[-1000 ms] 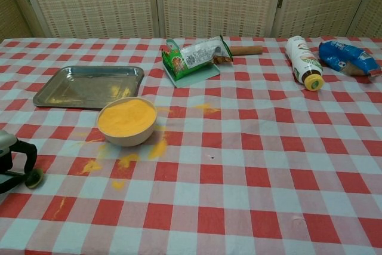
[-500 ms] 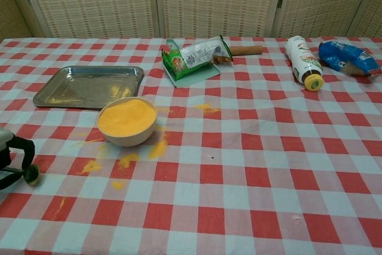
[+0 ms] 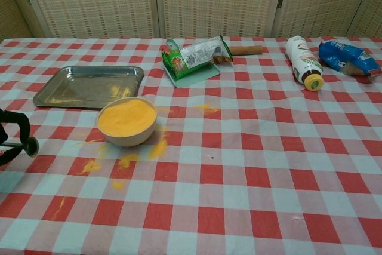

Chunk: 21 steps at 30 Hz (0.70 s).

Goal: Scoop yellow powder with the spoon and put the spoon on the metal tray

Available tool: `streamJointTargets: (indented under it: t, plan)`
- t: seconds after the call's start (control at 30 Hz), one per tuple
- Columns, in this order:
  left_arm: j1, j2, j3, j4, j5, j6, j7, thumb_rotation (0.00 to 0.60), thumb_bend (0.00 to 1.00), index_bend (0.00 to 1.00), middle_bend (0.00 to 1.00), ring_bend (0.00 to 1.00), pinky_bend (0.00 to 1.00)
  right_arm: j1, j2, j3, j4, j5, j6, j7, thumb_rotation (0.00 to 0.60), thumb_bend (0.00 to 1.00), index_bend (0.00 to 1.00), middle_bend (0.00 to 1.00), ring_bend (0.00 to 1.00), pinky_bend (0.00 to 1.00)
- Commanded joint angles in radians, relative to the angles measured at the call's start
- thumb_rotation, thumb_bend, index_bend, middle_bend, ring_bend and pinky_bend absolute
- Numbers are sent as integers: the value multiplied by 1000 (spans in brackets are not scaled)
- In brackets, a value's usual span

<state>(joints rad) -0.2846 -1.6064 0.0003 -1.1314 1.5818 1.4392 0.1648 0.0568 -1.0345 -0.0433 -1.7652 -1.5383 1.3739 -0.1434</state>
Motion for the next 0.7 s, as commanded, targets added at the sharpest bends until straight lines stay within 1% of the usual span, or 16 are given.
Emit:
streamJointTargets:
  t: [0.03, 0.13, 0.2, 0.27, 0.43, 0.53, 0.7]
  plan:
    - [10, -72, -34, 97, 41, 94, 4, 600, 601, 962, 1000, 1000, 1000, 0, 1, -1, -1, -1, 0, 1, 600, 112, 0, 0, 0, 0]
    - [1, -121, -60, 158, 59, 152, 62, 600, 606, 975, 1000, 1000, 1000, 0, 2, -1, -1, -2, 2, 5, 600, 112, 0, 0, 0, 0]
    - [-16, -151, -73, 193, 76, 176, 133, 600, 617, 978, 1000, 1000, 1000, 0, 4, -1, 0, -3, 1, 9, 600, 112, 0, 0, 0, 0]
    - [-36, -170, -81, 218, 92, 183, 215, 600, 630, 979, 1000, 1000, 1000, 1, 5, -2, 0, -5, 0, 13, 600, 112, 0, 0, 0, 0]
    - [-86, -215, -105, 249, 120, 194, 377, 600, 640, 981, 1000, 1000, 1000, 1, 12, -4, 1, -10, 2, 27, 600, 112, 0, 0, 0, 0]
    - [-119, -243, -121, 266, 135, 203, 443, 600, 646, 983, 1000, 1000, 1000, 0, 17, -4, 1, -13, 4, 36, 600, 111, 0, 0, 0, 0]
    - [-169, -297, -143, 293, 136, 184, 537, 600, 652, 983, 1000, 1000, 1000, -1, 25, -6, 2, -19, 8, 57, 600, 112, 0, 0, 0, 0]
